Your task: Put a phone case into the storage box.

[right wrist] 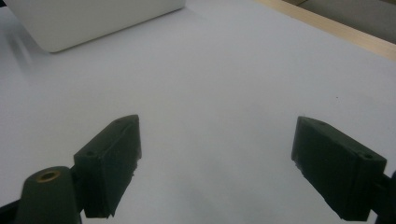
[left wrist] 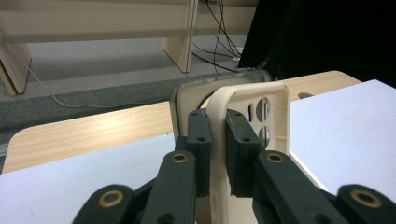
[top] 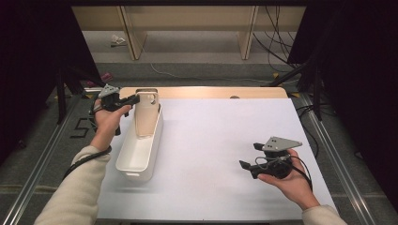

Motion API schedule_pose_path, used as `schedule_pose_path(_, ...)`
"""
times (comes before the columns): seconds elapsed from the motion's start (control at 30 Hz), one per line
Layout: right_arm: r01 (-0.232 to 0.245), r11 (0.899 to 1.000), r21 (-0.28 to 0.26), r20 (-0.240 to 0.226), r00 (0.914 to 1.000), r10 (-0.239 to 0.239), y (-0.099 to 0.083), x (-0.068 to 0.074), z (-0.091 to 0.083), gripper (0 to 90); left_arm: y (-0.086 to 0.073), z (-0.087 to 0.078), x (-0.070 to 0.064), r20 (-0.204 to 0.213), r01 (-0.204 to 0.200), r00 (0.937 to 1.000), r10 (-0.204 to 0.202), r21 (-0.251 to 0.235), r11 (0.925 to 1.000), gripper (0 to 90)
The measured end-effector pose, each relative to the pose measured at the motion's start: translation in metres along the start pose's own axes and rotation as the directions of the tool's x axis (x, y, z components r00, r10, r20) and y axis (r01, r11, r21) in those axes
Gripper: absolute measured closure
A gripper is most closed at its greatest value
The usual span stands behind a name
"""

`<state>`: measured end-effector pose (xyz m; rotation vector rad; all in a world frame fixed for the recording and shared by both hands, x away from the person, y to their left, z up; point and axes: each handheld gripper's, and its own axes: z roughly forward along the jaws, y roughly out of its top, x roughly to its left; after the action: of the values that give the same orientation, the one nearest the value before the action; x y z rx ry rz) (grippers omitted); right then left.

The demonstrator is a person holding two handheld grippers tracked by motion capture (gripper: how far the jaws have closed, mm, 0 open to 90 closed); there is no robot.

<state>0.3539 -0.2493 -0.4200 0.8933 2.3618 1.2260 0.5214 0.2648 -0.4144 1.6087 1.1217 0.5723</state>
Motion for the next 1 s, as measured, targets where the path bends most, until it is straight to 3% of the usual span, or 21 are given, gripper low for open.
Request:
schedule_pose_path(0.67,0.001,1.0,0.001,-0.001,1.0,-0.001,-0.0001,-0.0001,0.0002,16.7,-0.0013,0.0072,0.0036,-0.05,-0.028,0.9983,0.03,0.051,0.9983,76.8)
schedule_pose_path(1.0,0.0,1.0,0.0,-0.002,1.0,0.0,-0.0002,-0.0002,0.0002,16.7,0.0025,0.0098,0.0003,-0.079,-0.036,0.996,0.041,0.061,0.9975,64.4)
